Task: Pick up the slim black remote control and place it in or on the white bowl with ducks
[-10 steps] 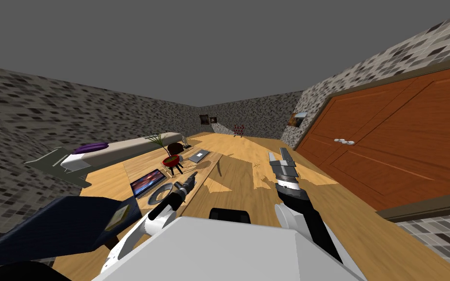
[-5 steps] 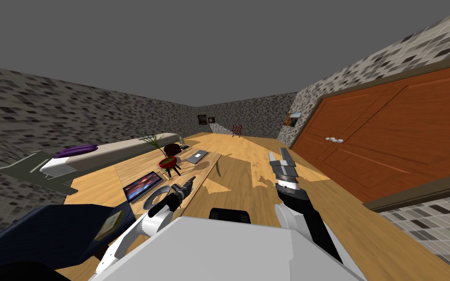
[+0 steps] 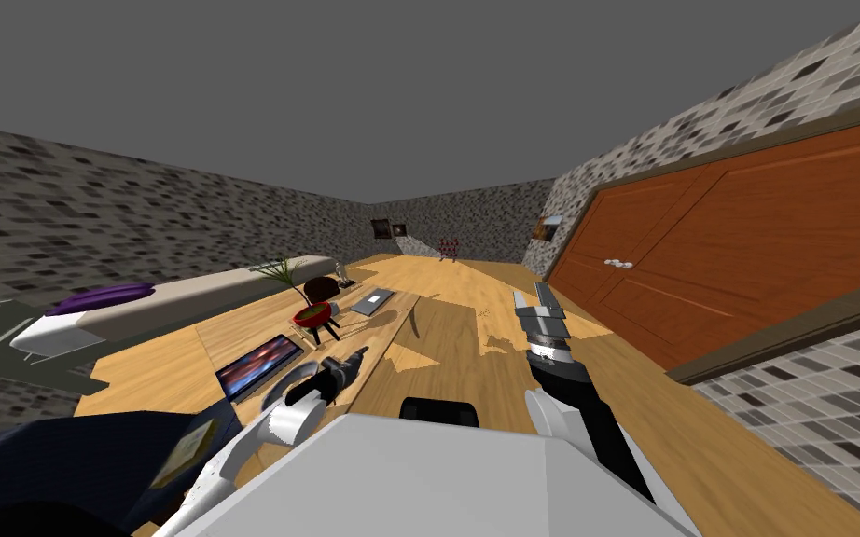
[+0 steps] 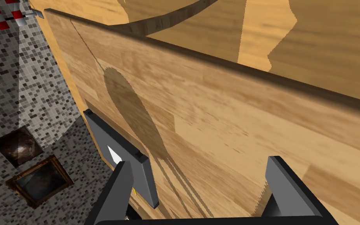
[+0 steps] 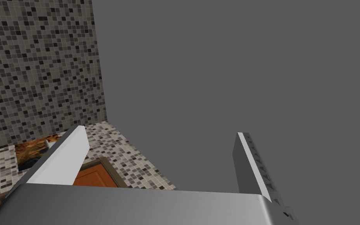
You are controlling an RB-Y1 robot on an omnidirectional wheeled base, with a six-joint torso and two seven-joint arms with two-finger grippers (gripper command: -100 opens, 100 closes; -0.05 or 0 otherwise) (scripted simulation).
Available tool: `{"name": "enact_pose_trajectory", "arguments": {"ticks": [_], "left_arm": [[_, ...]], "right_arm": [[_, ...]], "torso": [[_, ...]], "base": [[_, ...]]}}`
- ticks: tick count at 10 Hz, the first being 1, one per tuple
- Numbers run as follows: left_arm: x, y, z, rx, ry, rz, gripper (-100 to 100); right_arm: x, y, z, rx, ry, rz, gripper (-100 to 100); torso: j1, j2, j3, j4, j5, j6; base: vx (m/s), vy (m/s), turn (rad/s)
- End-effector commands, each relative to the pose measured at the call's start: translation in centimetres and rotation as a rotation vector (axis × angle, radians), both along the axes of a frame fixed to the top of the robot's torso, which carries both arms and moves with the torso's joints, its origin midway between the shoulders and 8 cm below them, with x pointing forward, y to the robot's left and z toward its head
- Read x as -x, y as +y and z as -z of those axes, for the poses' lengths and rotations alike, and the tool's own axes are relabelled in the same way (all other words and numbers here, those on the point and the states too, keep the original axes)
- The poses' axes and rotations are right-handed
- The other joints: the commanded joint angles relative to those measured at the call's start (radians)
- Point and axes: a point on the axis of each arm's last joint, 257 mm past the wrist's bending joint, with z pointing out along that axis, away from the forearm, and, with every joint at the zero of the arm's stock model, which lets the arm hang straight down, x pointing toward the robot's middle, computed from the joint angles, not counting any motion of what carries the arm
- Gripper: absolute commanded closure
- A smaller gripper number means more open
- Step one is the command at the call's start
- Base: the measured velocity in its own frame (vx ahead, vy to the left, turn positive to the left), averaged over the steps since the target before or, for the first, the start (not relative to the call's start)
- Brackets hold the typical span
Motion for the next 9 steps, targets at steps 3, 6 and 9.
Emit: {"name": "enact_pose_trajectory", "arguments": {"ticks": [3,6,9], "left_arm": [[1.8,2.2,2.3,-0.026,0.119,-0.011,-100],[3.4,5.0,4.0,-0.053,0.234,-0.026,-100],[4.3,6.3,4.8,-0.061,0.297,-0.035,-100]], "right_arm": [[0.0,0.0,0.0,0.0,0.0,0.0,0],[0.0,0.0,0.0,0.0,0.0,0.0,0],[0.0,0.0,0.0,0.0,0.0,0.0,0]], "torso": [[0.001,0.0,0.0,0.0,0.0,0.0],[0.0,0.0,0.0,0.0,0.0,0.0],[0.001,0.0,0.0,0.0,0.0,0.0]], "base": [[-0.007,0.029,-0.084],[-0.013,0.026,-0.096],[-0.011,0.04,-0.073]]}}
